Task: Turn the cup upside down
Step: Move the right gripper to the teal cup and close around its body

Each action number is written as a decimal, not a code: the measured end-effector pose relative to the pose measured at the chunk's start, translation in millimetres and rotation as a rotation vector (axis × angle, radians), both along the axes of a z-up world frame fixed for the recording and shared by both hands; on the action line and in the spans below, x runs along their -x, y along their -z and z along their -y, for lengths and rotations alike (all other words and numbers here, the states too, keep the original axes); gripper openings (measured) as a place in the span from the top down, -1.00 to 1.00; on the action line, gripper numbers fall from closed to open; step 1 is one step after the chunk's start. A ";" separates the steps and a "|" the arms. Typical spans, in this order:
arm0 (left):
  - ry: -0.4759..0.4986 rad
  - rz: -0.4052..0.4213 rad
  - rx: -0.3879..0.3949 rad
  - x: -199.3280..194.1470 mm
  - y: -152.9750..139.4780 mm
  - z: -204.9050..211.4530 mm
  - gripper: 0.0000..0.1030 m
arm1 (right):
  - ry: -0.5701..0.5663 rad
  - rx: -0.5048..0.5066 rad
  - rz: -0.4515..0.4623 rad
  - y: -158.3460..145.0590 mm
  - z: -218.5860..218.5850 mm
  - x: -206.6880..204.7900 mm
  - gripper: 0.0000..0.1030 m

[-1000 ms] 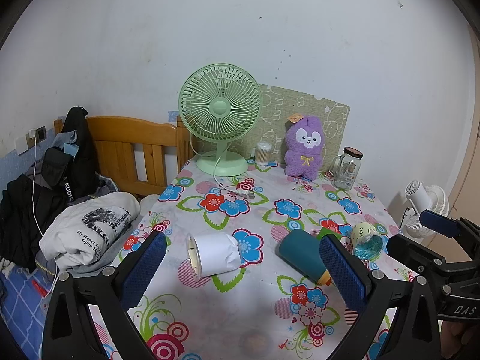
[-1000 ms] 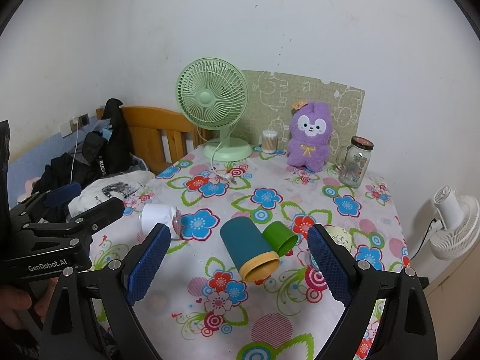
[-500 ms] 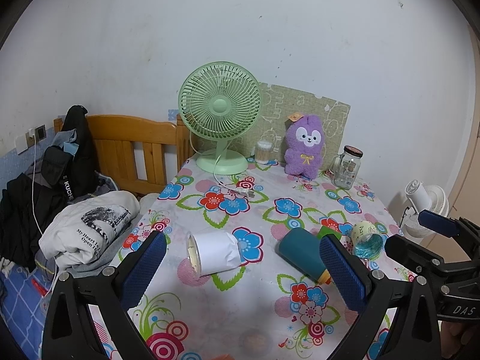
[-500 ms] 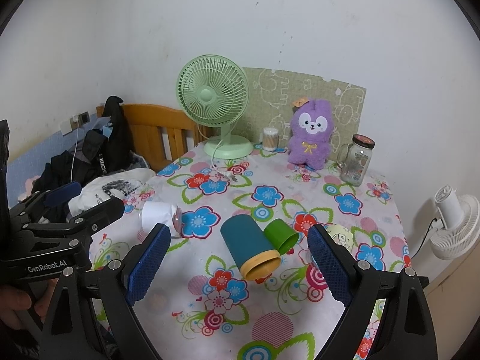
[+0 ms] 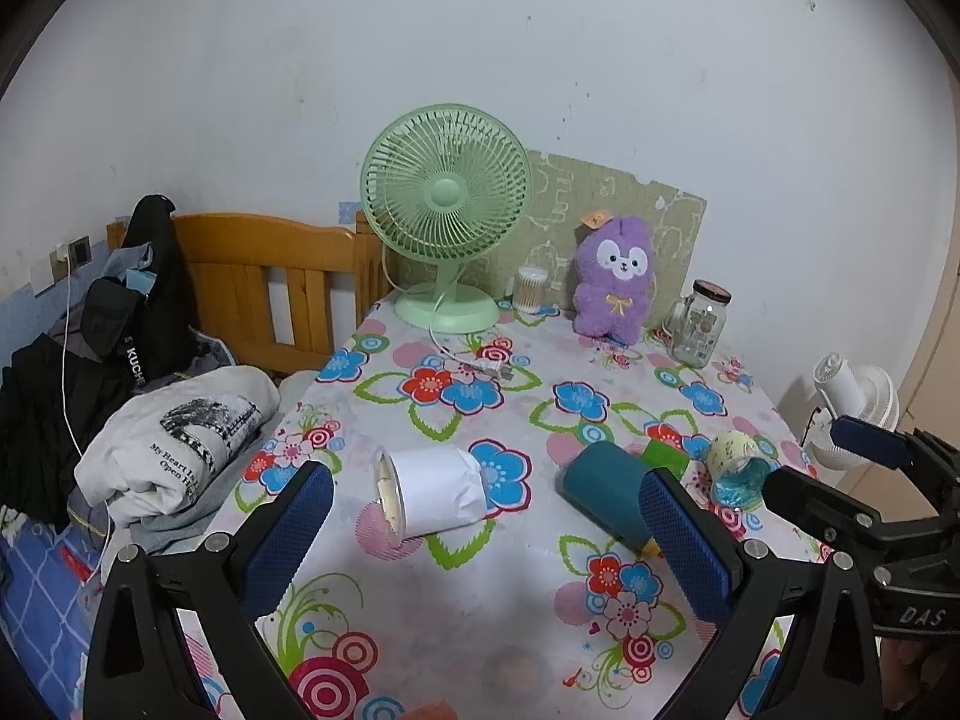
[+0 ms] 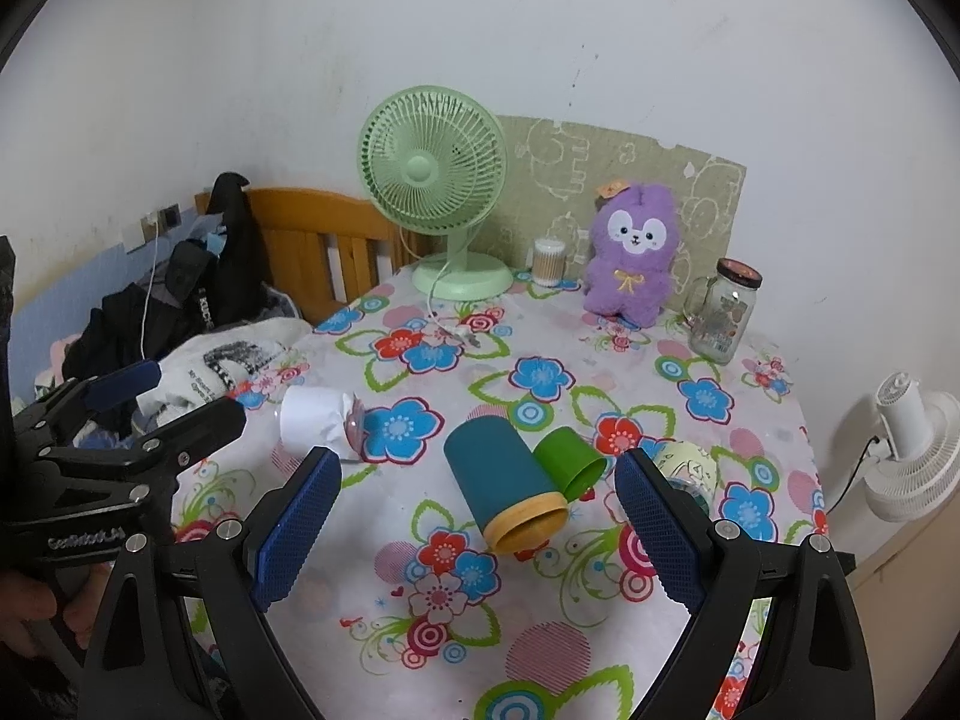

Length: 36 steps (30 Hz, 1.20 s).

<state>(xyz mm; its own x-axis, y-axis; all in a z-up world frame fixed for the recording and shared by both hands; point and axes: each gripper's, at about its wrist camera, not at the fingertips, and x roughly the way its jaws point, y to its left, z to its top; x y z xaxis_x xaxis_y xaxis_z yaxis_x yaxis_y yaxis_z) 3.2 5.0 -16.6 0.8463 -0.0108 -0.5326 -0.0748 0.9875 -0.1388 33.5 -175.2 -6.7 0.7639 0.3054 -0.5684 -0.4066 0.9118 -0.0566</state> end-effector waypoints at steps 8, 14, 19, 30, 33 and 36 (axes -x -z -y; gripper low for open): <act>0.054 -0.095 -0.025 -14.4 20.9 3.7 -1.00 | -0.010 0.047 -0.096 17.6 -6.0 -33.5 -0.83; 0.078 -0.143 -0.028 -25.2 33.6 5.3 -1.00 | -0.029 0.101 -0.164 35.3 -17.2 -66.2 -0.83; 0.079 -0.172 -0.025 -38.1 40.2 5.9 -0.99 | -0.065 0.167 -0.216 52.2 -29.8 -87.3 -0.83; 0.065 -0.251 -0.043 -72.1 59.7 7.3 -1.00 | -0.116 0.246 -0.298 82.9 -44.9 -119.1 -0.83; 0.064 -0.268 -0.047 -78.6 64.8 7.6 -0.99 | -0.124 0.263 -0.313 89.4 -47.1 -126.8 -0.83; 0.062 -0.283 -0.046 -82.8 68.5 7.4 -1.00 | -0.142 0.274 -0.337 97.2 -48.9 -135.2 -0.83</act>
